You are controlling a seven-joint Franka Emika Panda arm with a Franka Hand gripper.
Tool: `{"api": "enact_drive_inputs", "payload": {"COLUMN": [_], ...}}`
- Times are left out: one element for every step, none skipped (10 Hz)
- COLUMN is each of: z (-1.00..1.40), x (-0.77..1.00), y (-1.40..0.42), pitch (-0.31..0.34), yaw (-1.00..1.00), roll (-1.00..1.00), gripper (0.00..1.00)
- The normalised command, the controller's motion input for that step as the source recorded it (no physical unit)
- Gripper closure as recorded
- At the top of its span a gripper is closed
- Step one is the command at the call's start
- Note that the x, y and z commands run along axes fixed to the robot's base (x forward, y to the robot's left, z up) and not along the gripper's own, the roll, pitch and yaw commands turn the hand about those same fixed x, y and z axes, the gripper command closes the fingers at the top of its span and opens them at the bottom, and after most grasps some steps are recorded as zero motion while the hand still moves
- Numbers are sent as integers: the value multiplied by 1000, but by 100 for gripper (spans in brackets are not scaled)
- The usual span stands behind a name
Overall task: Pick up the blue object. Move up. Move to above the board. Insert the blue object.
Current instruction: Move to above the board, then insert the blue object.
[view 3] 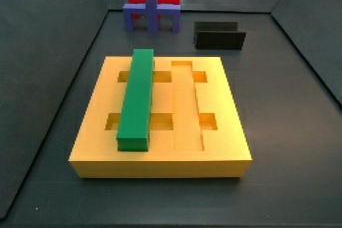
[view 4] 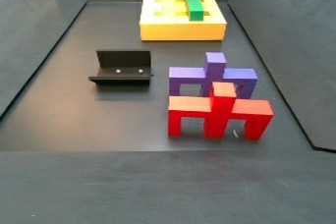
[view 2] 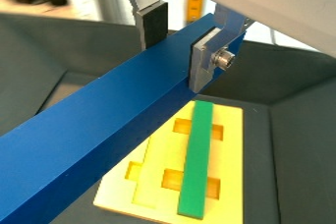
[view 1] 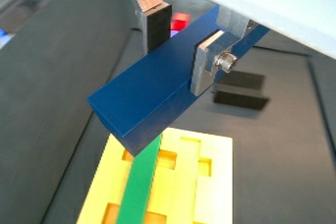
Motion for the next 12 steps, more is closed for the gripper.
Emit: {"api": "enact_drive_inputs", "payload": {"z": [24,23,26,29,24,20,22,25,-600,-594,-791,-951], "x": [77,77,78,82,93,98,93,87,63,111,103,154], "y": [-54,-48,-40,-39,-41,-39,-36,-36,-171,-183,-29,0], "pitch": [146,161,213,262,260,219,186,165,-87,-91,-67,-43], "yaw": [1000,1000,1000,1000,809,481,296,209,71,111,131,220], "roll": [77,85,114,142,148,144,141,136,-221,-226,-157,-100], "gripper": [100,100,100,100,100,100,100,100,100,100,100,100]}}
